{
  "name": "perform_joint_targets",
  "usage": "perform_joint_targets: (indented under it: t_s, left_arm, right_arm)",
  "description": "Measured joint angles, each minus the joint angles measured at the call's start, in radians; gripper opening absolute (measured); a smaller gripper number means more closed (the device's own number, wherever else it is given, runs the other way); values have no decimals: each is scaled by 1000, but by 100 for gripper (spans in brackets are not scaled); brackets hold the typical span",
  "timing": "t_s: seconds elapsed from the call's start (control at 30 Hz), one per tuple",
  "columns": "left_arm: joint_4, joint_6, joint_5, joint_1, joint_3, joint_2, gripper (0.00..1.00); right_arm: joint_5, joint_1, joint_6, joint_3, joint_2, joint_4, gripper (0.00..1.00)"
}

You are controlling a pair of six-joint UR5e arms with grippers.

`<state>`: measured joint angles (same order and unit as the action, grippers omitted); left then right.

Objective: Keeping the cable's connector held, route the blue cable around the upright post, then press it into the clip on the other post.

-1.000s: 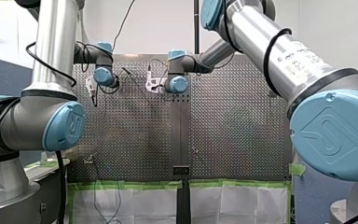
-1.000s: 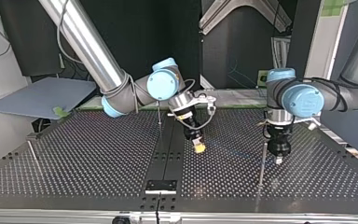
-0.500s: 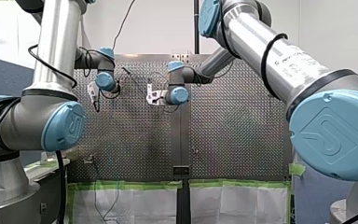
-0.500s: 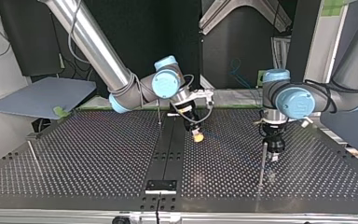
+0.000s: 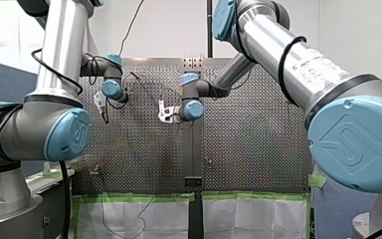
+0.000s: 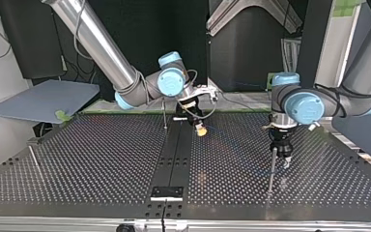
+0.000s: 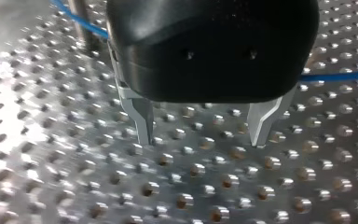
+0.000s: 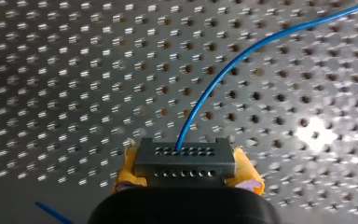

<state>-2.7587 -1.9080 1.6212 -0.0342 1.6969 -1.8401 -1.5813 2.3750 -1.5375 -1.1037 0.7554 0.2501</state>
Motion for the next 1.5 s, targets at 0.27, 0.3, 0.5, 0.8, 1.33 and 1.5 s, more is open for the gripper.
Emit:
perform_joint_targets:
  t_s: [0.27, 0.3, 0.5, 0.8, 1.33, 1.5]
  left_arm:
    - [5, -43, -44, -1, 0, -17, 100]
    - [5, -44, -45, -1, 0, -17, 100]
    - [13, -51, -51, -2, 0, -17, 100]
    - [17, -57, -54, -3, 0, -17, 100]
    - [17, -57, -52, -4, 0, -17, 100]
    - [17, -57, -50, -6, 0, -17, 100]
  right_arm:
    - [-7, -7, -2, -66, -1, 47, 0]
    - [-8, -8, -2, -73, -2, 54, 0]
    - [-13, -13, -5, -122, -14, 99, 0]
    - [-67, -9, 2, -200, -87, 117, 0]
    - [-105, -19, 3, -223, -229, 168, 0]
    - [-120, -22, 3, -223, -268, 194, 0]
